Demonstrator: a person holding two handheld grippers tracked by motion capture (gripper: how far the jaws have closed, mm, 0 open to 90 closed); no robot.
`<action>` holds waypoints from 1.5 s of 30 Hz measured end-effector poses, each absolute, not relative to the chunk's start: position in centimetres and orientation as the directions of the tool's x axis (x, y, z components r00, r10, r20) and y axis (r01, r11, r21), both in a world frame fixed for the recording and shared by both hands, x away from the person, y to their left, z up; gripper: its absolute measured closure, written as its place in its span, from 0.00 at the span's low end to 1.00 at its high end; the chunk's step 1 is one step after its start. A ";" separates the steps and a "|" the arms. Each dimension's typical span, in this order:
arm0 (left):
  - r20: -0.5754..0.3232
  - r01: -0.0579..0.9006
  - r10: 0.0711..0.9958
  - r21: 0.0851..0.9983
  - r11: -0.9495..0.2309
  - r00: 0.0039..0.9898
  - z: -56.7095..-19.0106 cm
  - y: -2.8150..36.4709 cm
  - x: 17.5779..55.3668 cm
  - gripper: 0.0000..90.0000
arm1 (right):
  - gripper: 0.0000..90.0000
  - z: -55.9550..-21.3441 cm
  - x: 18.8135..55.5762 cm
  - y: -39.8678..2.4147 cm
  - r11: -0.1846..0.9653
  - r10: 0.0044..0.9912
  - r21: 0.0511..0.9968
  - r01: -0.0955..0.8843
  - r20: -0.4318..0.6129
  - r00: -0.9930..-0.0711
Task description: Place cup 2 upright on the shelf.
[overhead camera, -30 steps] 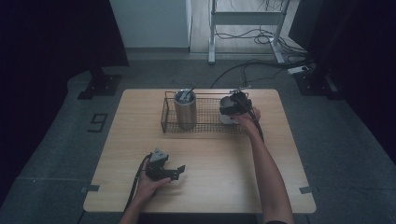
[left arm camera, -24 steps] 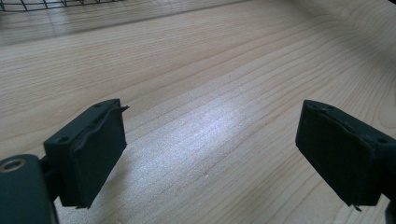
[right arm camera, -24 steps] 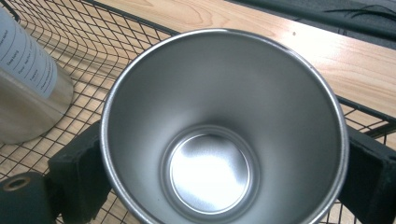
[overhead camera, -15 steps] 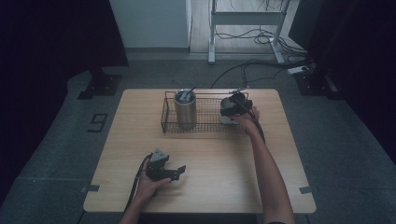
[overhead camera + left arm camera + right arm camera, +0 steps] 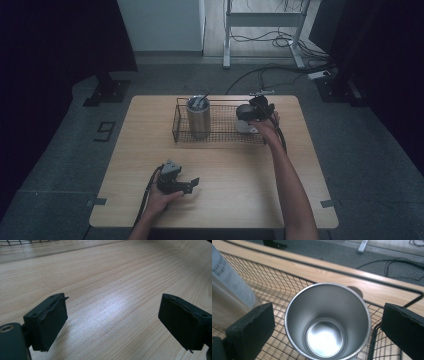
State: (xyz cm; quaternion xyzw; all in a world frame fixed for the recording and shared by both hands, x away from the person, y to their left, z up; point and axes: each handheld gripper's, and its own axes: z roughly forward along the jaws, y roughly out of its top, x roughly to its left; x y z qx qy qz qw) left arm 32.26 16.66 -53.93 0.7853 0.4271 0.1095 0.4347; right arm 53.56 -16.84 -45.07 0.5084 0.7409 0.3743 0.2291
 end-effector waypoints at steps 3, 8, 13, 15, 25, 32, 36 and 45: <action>-0.198 0.574 0.766 0.777 -0.258 0.611 -53.9 16.6 32.2 0.09 | 0.00 -44.4 52.8 -17.1 0.183 0.925 0.809 0.558 0.050 -0.376; -0.194 0.573 0.768 0.778 -0.259 0.611 -53.8 16.7 32.2 0.09 | 0.00 -44.1 51.3 -17.5 0.176 0.925 0.820 0.545 0.052 -0.377; -0.192 0.571 0.770 0.780 -0.256 0.608 -53.7 16.7 32.2 0.09 | 0.00 -44.0 49.3 -17.9 0.163 0.926 0.833 0.530 0.056 -0.373; -0.192 0.569 0.770 0.782 -0.255 0.608 -53.6 16.7 32.1 0.09 | 0.00 -44.1 48.5 -18.2 0.160 0.923 0.834 0.527 0.063 -0.380; -0.186 0.567 0.771 0.782 -0.259 0.609 -53.6 16.8 32.1 0.09 | 0.04 -44.3 44.2 -19.4 0.161 0.901 0.856 0.492 0.076 -0.427; -0.185 0.571 0.775 0.779 -0.260 0.605 -53.7 16.9 32.2 0.09 | 0.06 -45.0 41.6 -20.3 0.145 0.889 0.860 0.489 0.104 -0.446; -0.183 0.571 0.776 0.778 -0.261 0.603 -53.7 16.9 32.2 0.09 | 0.07 -45.9 40.2 -20.7 0.143 0.886 0.861 0.487 0.109 -0.452; -0.183 0.572 0.779 0.779 -0.257 0.599 -53.7 17.2 32.2 0.09 | 0.08 -47.7 37.1 -21.3 0.147 0.877 0.855 0.498 0.120 -0.466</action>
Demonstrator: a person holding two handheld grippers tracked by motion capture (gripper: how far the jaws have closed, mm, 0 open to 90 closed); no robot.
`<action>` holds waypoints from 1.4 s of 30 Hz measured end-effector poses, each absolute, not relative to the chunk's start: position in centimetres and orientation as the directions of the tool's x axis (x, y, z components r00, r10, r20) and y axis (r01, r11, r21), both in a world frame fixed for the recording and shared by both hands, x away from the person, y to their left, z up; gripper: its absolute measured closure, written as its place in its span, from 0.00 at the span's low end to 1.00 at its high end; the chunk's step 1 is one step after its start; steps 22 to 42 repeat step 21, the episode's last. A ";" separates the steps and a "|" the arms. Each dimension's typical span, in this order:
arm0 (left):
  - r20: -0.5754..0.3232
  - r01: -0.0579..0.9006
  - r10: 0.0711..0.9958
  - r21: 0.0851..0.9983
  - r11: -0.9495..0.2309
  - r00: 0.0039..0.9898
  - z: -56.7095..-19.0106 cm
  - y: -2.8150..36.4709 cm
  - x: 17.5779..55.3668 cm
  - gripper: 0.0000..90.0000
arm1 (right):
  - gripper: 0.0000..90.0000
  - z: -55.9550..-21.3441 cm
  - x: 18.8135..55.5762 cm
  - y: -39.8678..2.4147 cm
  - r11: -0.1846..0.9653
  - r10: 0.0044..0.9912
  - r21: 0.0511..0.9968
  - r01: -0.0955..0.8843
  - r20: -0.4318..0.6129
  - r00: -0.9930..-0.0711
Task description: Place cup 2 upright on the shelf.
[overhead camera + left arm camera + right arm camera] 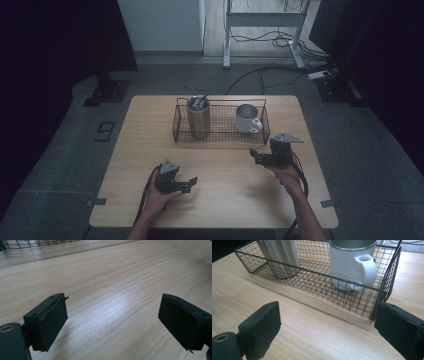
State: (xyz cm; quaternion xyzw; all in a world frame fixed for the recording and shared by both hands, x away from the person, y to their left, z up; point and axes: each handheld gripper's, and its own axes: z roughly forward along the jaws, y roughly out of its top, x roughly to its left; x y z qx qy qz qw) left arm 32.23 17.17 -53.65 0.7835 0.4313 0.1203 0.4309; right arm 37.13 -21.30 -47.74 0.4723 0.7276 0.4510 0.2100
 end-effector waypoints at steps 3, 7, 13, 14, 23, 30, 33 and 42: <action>-0.180 0.571 0.780 0.779 -0.259 0.599 -53.6 17.2 32.2 0.09 | 0.08 -48.1 36.1 -21.5 0.133 0.870 0.854 0.503 0.143 -0.472; -0.179 0.572 0.783 0.779 -0.257 0.596 -53.6 17.4 32.3 0.09 | 0.08 -48.8 34.9 -21.4 0.138 0.870 0.853 0.503 0.138 -0.473; -0.174 0.574 0.787 0.777 -0.260 0.592 -53.7 17.4 32.3 0.09 | 0.09 -50.0 33.9 -21.3 0.170 0.875 0.845 0.507 0.107 -0.473; -0.172 0.573 0.787 0.776 -0.262 0.593 -53.7 17.4 32.3 0.09 | 0.10 -50.2 33.9 -21.3 0.172 0.877 0.844 0.508 0.103 -0.469; -0.168 0.574 0.789 0.775 -0.264 0.591 -53.7 17.4 32.3 0.10 | 0.11 -50.6 33.8 -21.6 0.152 0.887 0.848 0.508 0.110 -0.448; -0.168 0.574 0.789 0.775 -0.264 0.591 -53.7 17.4 32.3 0.10 | 0.11 -50.6 33.8 -21.6 0.152 0.887 0.848 0.508 0.110 -0.448; -0.168 0.574 0.789 0.775 -0.264 0.591 -53.7 17.4 32.3 0.10 | 0.11 -50.6 33.8 -21.6 0.152 0.887 0.848 0.508 0.110 -0.448; -0.168 0.574 0.789 0.775 -0.264 0.591 -53.7 17.4 32.3 0.10 | 0.11 -50.6 33.8 -21.6 0.152 0.887 0.848 0.508 0.110 -0.448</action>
